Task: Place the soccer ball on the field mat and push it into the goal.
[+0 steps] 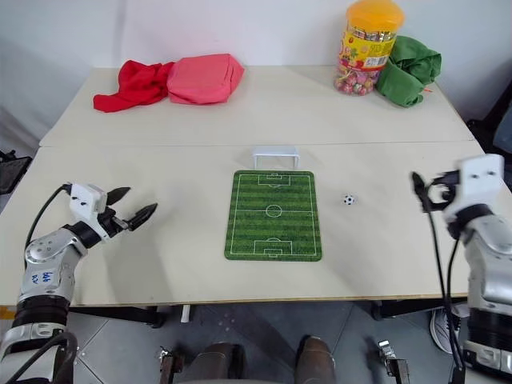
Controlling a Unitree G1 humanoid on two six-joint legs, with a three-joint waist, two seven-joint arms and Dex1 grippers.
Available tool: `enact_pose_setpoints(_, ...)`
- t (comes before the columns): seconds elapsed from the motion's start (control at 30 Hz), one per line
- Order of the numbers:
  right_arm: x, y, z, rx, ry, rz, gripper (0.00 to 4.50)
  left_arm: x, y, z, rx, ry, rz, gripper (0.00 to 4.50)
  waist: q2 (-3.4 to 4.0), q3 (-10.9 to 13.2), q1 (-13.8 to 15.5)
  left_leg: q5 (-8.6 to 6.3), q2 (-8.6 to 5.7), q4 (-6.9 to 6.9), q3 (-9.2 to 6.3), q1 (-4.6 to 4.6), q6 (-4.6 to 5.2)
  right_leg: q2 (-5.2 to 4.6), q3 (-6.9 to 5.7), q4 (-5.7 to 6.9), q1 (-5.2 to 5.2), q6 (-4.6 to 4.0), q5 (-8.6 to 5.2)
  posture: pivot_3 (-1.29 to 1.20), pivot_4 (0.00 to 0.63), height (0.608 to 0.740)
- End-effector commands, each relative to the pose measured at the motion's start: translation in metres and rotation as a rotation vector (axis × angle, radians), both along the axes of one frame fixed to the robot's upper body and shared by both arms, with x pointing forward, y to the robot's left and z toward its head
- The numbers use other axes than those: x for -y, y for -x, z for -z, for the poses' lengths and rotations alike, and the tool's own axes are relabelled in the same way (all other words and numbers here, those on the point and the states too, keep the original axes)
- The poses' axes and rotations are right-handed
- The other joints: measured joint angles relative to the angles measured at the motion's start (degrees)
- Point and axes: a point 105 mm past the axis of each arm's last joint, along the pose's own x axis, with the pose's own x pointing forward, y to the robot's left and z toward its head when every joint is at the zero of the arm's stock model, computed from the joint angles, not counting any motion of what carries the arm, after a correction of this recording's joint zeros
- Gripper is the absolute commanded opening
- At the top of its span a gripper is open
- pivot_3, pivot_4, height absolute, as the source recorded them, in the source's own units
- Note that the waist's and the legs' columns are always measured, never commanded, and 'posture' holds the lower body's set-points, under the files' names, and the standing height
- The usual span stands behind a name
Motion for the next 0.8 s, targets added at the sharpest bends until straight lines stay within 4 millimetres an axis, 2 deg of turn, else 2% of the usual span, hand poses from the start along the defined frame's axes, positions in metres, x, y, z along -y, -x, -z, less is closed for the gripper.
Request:
enact_pose_setpoints(0.03, -0.035, -0.009, 0.002, -0.036, 0.002, -0.175, 4.46, 0.02, 0.022, -0.021, 0.08, 0.04, 0.312, 4.5, -0.01, 0.0, -0.2, 0.0, 0.0, 0.01, -0.01, -0.02, 0.0, 0.0, 0.0, 0.0, -0.01, 0.0, 0.0, 0.0, 0.15, 0.74)
enact_pose_setpoints(0.17, -0.054, -0.019, 0.012, -0.092, -0.004, -0.282, 4.46, 0.024, 0.046, -0.023, 0.094, 0.063, 0.543, 4.5, -0.01, 0.0, -0.2, 0.0, -0.01, 0.01, 0.0, -0.03, 0.0, 0.0, -0.02, 0.01, -0.01, 0.0, 0.0, 0.0, 0.15, 0.74)
enact_pose_setpoints(0.27, -0.062, -0.026, 0.022, -0.14, -0.003, -0.33, 4.46, 0.02, 0.057, -0.011, 0.04, -0.003, 0.607, 4.5, -0.03, 0.0, -0.3, 0.0, -0.01, 0.01, 0.0, -0.04, 0.0, 0.0, -0.01, 0.0, -0.02, 0.0, 0.0, 0.0, 0.15, 0.74)
enact_pose_setpoints(0.43, -0.058, -0.031, 0.031, -0.165, -0.005, -0.334, 4.46, 0.014, 0.068, 0.006, -0.03, -0.062, 0.615, 4.5, -0.02, 0.0, -0.4, 0.0, 0.0, -0.02, 0.0, -0.03, 0.0, 0.0, 0.0, 0.01, -0.05, 0.0, 0.0, 0.0, 0.15, 0.74)
enact_pose_setpoints(0.57, -0.059, -0.036, 0.049, -0.213, -0.016, -0.345, 4.46, 0.012, 0.071, 0.008, -0.021, -0.051, 0.6, 4.5, -0.02, 0.0, -0.4, 0.0, 0.0, 0.02, 0.0, -0.03, 0.0, 0.0, 0.0, 0.03, -0.05, 0.0, 0.0, 0.0, 0.15, 0.74)
enact_pose_setpoints(0.77, -0.061, -0.034, 0.062, -0.257, -0.038, -0.364, 4.46, 0.01, 0.072, 0.006, -0.007, -0.053, 0.573, 4.5, -0.02, 0.0, -0.4, 0.0, 0.0, 0.02, 0.0, -0.04, 0.0, 0.0, 0.0, 0.03, -0.06, -0.01, 0.0, 0.0, 0.15, 0.74)
enact_pose_setpoints(0.8, -0.058, -0.034, 0.059, -0.229, -0.032, -0.341, 4.06, 0.009, 0.072, 0.005, -0.005, -0.053, 0.569, 4.5, -0.02, 0.0, -0.4, 0.0, 0.01, 0.02, 0.0, -0.03, 0.0, 0.0, 0.0, 0.04, -0.06, -0.01, 0.0, 0.0, 0.15, 0.74)
